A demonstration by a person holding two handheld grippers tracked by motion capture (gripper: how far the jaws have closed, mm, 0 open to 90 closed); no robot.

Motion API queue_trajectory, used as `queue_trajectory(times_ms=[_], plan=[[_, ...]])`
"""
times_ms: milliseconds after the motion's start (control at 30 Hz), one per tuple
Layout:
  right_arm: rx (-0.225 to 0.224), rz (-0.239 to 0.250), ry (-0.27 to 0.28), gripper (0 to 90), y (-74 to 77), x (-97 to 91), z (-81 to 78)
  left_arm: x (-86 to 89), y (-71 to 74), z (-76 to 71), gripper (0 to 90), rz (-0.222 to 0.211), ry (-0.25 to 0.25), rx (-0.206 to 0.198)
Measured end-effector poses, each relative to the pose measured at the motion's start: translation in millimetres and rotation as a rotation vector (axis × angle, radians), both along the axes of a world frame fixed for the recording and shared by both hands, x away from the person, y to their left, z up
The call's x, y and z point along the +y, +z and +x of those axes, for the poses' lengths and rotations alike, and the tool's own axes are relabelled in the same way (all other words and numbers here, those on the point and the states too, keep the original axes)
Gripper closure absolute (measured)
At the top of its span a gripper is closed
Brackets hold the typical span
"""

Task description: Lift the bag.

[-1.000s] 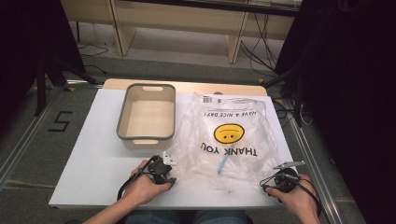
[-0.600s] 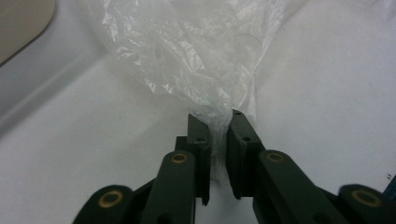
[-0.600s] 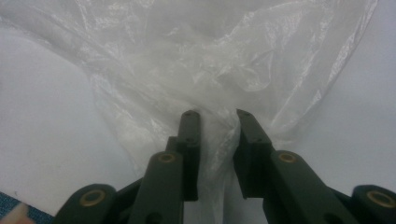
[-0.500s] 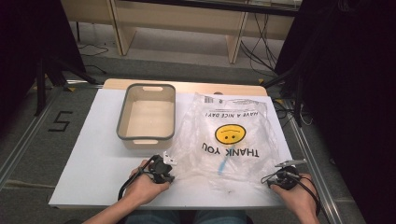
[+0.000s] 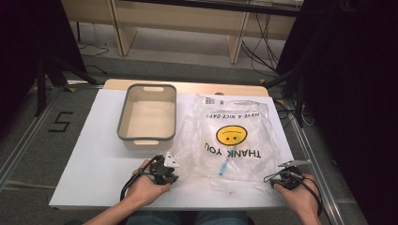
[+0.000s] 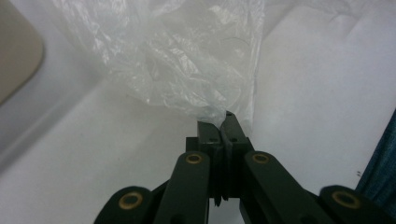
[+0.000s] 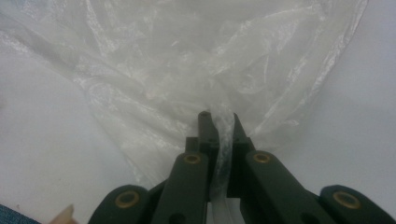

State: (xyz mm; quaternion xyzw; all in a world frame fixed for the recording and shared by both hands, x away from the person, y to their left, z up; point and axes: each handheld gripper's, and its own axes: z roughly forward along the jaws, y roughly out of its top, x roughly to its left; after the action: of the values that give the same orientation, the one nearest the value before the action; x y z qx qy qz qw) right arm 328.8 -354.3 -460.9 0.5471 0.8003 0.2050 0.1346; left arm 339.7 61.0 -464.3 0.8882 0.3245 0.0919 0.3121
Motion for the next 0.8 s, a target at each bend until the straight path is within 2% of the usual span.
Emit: queue_trajectory(times_ms=[100, 167, 367, 400, 467, 533, 667, 700, 800], plan=[[-0.006, 0.004, 0.000, 89.8, 0.1, -0.6, 0.3, 0.5, 6.2, -1.8, 89.6, -0.026, -0.013, -0.046], [-0.007, 0.003, -0.001, 89.8, 0.2, -0.8, 0.4, 0.8, 8.8, -2.4, 89.6, -0.032, -0.016, -0.060], [-0.023, 0.003, -0.014, 89.8, 1.5, -1.3, 1.1, 0.4, 30.7, -7.1, 89.7, -0.113, -0.014, -0.190], [-0.026, 0.004, -0.017, 89.8, 1.7, -1.2, 1.3, 0.4, 30.7, -7.1, 89.7, -0.113, -0.014, -0.190], [-0.035, 0.003, -0.020, 89.8, 2.2, -1.0, 1.5, -2.1, 40.5, -7.8, 89.7, -0.146, -0.002, -0.225], [-0.037, 0.003, -0.020, 89.8, 2.6, -1.0, 1.6, -2.8, 43.9, -7.8, 89.7, -0.151, -0.002, -0.239], [-0.052, 0.003, -0.029, 89.8, 4.1, -2.0, 1.4, -4.3, 55.9, -7.9, 89.8, -0.175, 0.001, -0.294], [-0.053, 0.002, -0.030, 89.8, 4.6, -2.2, 1.4, -4.3, 60.8, -7.6, 89.8, -0.180, -0.002, -0.319], [-0.064, 0.003, -0.033, 89.8, 5.4, -2.4, 1.6, -5.1, 65.6, -6.5, 89.7, -0.192, -0.003, -0.341]])
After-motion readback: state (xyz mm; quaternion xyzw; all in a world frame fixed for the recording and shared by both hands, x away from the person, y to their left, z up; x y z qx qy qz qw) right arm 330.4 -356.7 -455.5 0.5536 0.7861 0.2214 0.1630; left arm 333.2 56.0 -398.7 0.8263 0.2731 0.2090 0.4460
